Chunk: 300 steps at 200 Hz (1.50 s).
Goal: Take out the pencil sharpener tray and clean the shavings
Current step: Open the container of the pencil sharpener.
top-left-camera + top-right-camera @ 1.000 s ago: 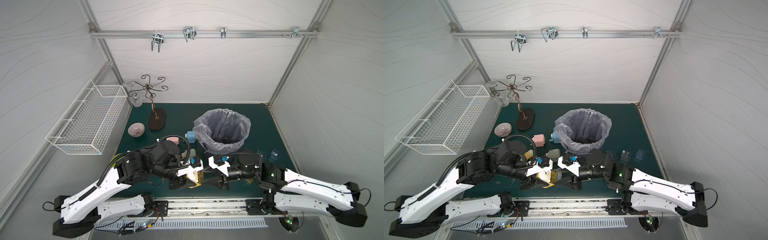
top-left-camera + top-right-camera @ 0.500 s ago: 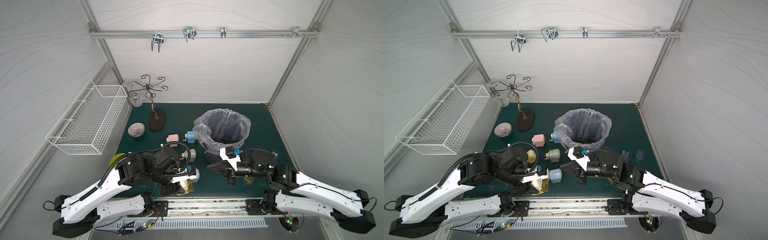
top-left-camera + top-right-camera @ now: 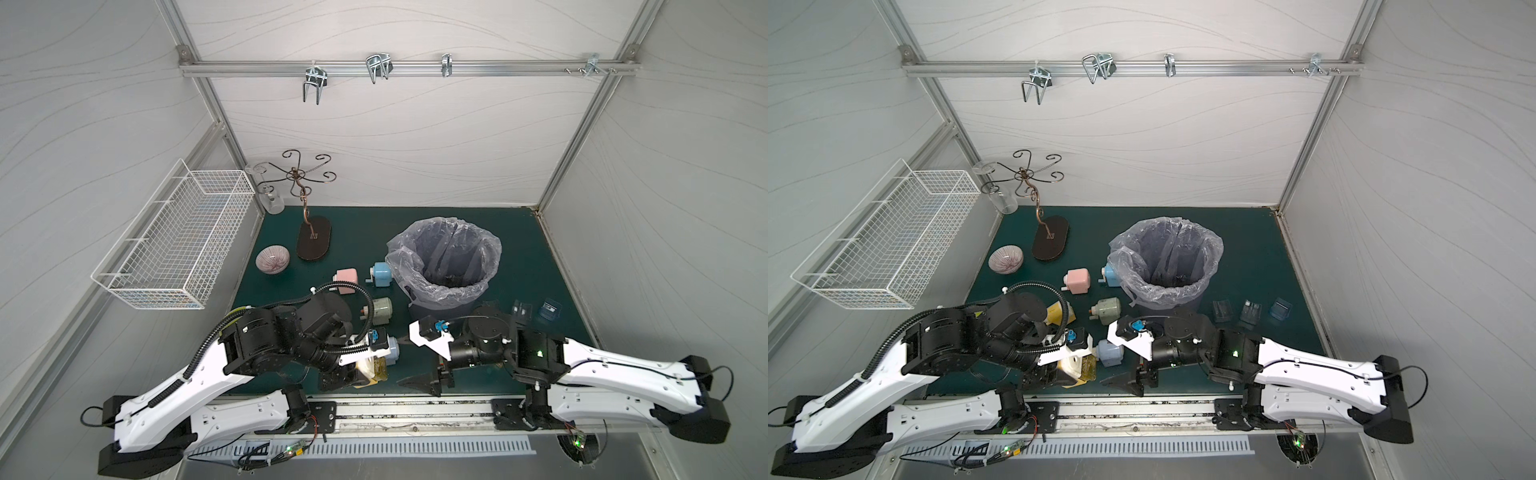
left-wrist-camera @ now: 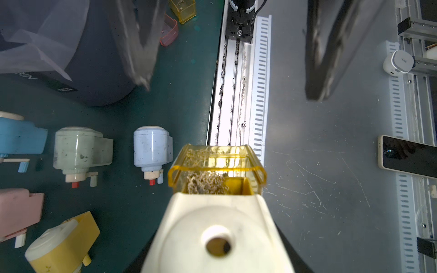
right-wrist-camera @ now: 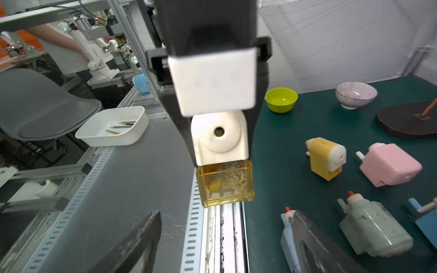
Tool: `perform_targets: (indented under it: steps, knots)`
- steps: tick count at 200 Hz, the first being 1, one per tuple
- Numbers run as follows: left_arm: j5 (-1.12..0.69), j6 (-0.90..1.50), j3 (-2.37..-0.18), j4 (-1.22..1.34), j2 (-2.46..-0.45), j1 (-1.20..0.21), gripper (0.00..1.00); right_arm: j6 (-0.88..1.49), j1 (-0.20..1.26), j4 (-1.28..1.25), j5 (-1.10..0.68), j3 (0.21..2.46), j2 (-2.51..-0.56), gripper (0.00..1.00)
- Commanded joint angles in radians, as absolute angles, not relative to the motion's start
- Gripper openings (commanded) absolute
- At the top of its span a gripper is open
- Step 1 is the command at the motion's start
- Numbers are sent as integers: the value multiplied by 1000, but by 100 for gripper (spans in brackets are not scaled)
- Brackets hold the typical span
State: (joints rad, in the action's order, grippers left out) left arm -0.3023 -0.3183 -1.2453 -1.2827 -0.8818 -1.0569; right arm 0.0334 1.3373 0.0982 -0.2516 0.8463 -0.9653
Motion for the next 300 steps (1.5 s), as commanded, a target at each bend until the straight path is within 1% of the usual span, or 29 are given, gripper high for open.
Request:
perform_targets:
  steps: [1,30,72,122,155,192,224,256,279,300]
  knots:
    - [-327,-330,-1307,-1245,-885,-1060,0,12,1352,43,-270,886,-1014,89]
    - [-333,-329,-1318,-1237,-884,-1060,0,20,1363,-1,-272,897,-1064,89]
    - [-348,-321,-1318,-1220,-885,-1060,0,29,1364,-46,-267,895,-1090,89]
    - [-336,-318,-1311,-1196,-884,-1060,0,38,1364,-58,-287,901,-1109,84]
    - [-342,-313,-1318,-1188,-890,-1060,0,48,1364,-65,-286,894,-1114,78]
    - [-332,-305,-1314,-1186,-881,-1060,0,64,1363,-59,-281,898,-1132,75]
    - [-327,-301,-1319,-1198,-876,-1061,0,76,1364,-63,-277,894,-1138,68]
    - [-322,-295,-1318,-1192,-867,-1060,0,77,1364,-51,-282,891,-1141,64]
    - [-319,-296,-1318,-1192,-864,-1060,0,79,1364,-47,-279,879,-1132,63]
    - [-318,-296,-1318,-1189,-862,-1060,0,79,1364,-41,-272,866,-1120,65]
